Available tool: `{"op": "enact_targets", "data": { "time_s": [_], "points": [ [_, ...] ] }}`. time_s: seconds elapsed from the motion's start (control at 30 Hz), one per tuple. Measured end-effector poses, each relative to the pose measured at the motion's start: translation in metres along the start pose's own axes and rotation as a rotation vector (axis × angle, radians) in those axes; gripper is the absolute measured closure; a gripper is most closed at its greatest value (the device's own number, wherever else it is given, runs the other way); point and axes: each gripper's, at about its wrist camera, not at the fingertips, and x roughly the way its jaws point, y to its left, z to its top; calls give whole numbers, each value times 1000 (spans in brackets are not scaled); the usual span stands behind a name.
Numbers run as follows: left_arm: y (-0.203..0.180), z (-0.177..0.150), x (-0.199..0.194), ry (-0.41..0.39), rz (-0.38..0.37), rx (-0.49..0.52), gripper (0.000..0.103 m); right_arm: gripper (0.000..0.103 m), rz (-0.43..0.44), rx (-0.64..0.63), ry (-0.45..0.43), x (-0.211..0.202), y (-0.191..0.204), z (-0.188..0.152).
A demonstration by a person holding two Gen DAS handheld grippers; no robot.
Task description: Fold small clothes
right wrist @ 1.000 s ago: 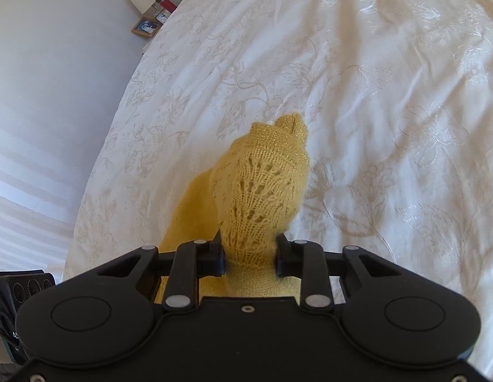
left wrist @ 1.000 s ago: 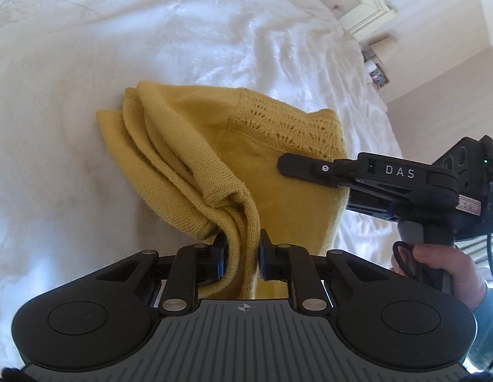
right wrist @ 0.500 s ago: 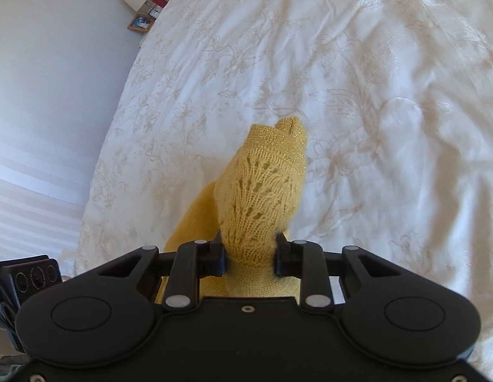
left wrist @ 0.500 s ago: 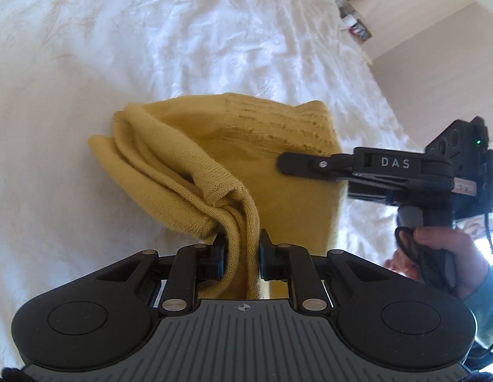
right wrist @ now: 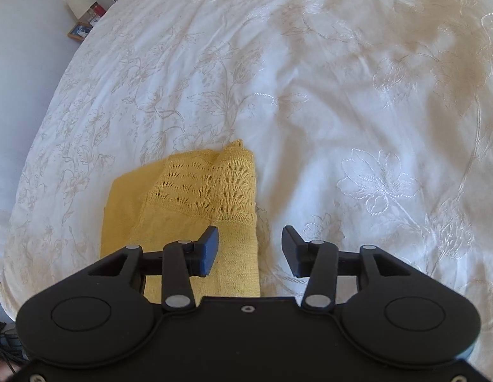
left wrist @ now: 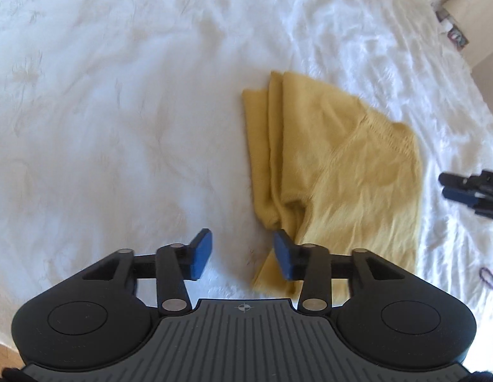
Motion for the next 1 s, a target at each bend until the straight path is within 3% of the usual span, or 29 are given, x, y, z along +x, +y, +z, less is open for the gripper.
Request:
{"op": "enact_targets", "data": {
  "time_s": [0.03,0.07,0.17,0.4,0.5,0.53,0.57,0.67,0.77,0.9,1.0],
  "points": [
    [-4,7,-3,-36,-14,3,39,49,8,-2,-4,-1,1,-2],
    [-9,14,-4,-62,-30,6,35,47,18,-9,-8,-1,3,-5],
    [-26,34,4,-78,-57,20,35,37,43,-65,-8,1,15,-12],
    [-50,68,48,-54,-126,125,36,37,76,-227,37,11,54,-40],
    [-49,76,68,11,-121,125,37,36,93,-240,59,17,66,-53],
    [-48,79,75,34,-113,117,41,36,99,-235,64,19,68,-56],
    [-45,79,78,51,-107,107,55,36,101,-228,67,20,70,-58],
    [-36,78,81,61,-88,60,79,36,105,-217,72,25,76,-63],
    [-28,74,77,41,-115,43,93,36,99,-218,74,29,81,-65],
    [-29,62,63,-11,-34,135,94,36,100,-212,71,31,84,-62],
    [-17,57,60,-16,-9,119,94,36,98,-223,36,28,88,-54]
  ]
}}
